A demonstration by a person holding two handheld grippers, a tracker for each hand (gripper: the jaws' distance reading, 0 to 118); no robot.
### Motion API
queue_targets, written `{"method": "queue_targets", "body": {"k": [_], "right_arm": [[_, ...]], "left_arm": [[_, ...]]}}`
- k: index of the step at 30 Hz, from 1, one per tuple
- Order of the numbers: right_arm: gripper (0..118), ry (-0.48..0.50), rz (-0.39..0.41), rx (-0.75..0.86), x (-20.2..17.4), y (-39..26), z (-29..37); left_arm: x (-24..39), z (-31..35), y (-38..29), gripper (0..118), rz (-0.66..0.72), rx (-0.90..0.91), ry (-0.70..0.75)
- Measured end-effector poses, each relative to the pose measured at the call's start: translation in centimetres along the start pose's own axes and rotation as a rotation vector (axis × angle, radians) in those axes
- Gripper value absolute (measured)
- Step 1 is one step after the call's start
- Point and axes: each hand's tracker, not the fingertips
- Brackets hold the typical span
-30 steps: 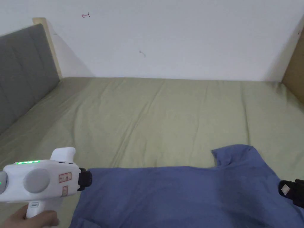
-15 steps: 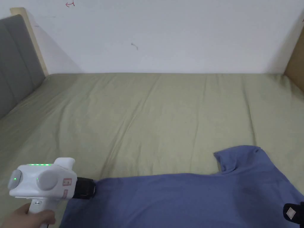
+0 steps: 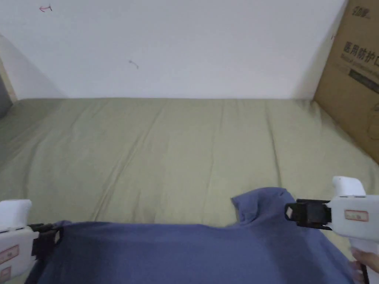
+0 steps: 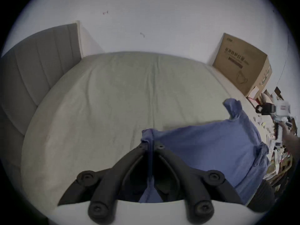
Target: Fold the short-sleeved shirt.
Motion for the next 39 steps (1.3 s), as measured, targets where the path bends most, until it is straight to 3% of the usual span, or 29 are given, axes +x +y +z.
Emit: {"method": "queue_targets", "body": {"k": [1, 2, 3, 7, 9, 10, 11, 12, 13, 14, 15, 16, 21, 25, 30, 35, 39], "right_arm": [[118, -0.018, -0.002, -0.055, 0.2, 0.9, -1.6], [117, -0.048, -0.053, -0.027, 0.6, 1.0, -2.2], [117, -0.051, -0.019, -0.051, 0.8, 1.3, -3.8], [117, -0.201, -0.008, -0.183, 3.3, 2.3, -9.0], [111, -0.241, 0.011, -0.248, 4.7, 3.3, -11.5], [101, -0.26, 0.01, -0.29, 5.2, 3.0, -12.3], [77, -0.244, -0.001, -0.308, 5.5, 2.6, -12.7], [73, -0.183, -0.01, -0.328, 4.7, 2.0, -12.1], [68, -0.21, 0.013, -0.291, 4.1, 1.6, -11.6], [43, -0.217, 0.06, -0.235, 3.7, 1.7, -10.8], [16, -0.153, 0.059, -0.23, 3.6, 1.7, -10.5], [3, -0.114, 0.053, -0.228, 2.8, 1.5, -9.7], [3, -0.07, 0.066, -0.143, 1.4, 1.0, -6.2], [3, -0.081, 0.018, 0.006, 1.7, 1.6, -1.4], [3, -0.092, -0.018, 0.123, 2.5, 3.1, 2.8], [3, -0.137, 0.068, 0.274, 1.5, 3.7, 6.7], [3, -0.115, 0.023, 0.315, -0.1, 2.7, 9.9]], "left_arm": [[0.0, 0.4, 0.0, 4, 0.008, 0.003, -0.014], [0.0, 0.7, 0.0, 4, 0.011, 0.008, -0.017], [0.0, 0.9, 0.1, 4, 0.009, 0.011, -0.017], [0.2, 0.9, 0.2, 4, -0.006, 0.004, -0.001], [0.1, 0.8, 0.1, 4, 0.005, -0.003, -0.004], [0.0, 0.7, 0.0, 4, 0.019, -0.012, -0.009], [-0.2, 0.5, 0.0, 4, 0.028, -0.018, -0.013], [-0.2, 0.3, -0.1, 4, 0.034, -0.025, -0.015], [-0.2, 0.1, -0.3, 4, 0.036, -0.035, -0.014], [-0.2, -0.1, -0.5, 4, 0.036, -0.042, -0.011], [-0.3, -0.4, -0.5, 4, 0.036, -0.052, -0.01], [-0.3, -0.6, -0.6, 4, 0.036, -0.063, -0.013], [-0.9, -0.7, -0.7, 4, 0.1, -0.074, -0.018], [-1.2, 0.4, 0.2, 4, 0.171, -0.008, -0.041], [-0.5, 2.0, 2.2, 4, 0.159, 0.059, -0.045], [0.8, 4.3, 4.2, 4, 0.092, 0.183, -0.061], [1.1, 6.1, 5.1, 4, 0.088, 0.208, -0.085]]}}
